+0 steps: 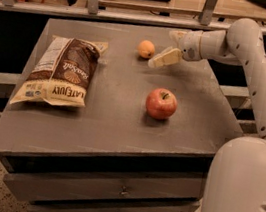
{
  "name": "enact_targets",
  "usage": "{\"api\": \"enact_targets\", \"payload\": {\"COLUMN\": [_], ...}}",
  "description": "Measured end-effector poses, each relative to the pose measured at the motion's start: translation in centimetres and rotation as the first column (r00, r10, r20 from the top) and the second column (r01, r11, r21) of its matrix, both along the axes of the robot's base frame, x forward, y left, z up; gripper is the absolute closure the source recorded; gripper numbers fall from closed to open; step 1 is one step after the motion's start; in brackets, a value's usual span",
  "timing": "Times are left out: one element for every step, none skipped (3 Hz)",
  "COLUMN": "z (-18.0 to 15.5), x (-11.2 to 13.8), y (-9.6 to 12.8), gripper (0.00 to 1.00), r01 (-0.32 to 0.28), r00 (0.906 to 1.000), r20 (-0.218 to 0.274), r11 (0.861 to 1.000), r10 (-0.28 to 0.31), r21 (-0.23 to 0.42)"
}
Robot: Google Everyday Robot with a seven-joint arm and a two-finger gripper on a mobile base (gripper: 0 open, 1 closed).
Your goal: Move orange near brown chip bag
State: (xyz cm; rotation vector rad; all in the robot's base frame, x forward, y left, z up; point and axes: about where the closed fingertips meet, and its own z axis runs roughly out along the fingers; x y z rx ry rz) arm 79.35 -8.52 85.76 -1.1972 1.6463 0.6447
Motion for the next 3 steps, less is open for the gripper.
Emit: {"api": "enact_targets", "payload": {"z": [-0.1,-0.6,-0.9], "x": [0.2,0.3,0.2], "y": [1.1,2.3,3.5], "gripper": [0.00,0.00,0.18], "r01": [-0.027,-0.057,-0.095], "r00": [0.9996,0.9981,0.9950], "r20": [-0.007,-0.021,-0.028], "r11": [1.000,0.998,0.995], "r10": [0.027,0.058,0.096], "r21": [0.009,0.021,0.031]}}
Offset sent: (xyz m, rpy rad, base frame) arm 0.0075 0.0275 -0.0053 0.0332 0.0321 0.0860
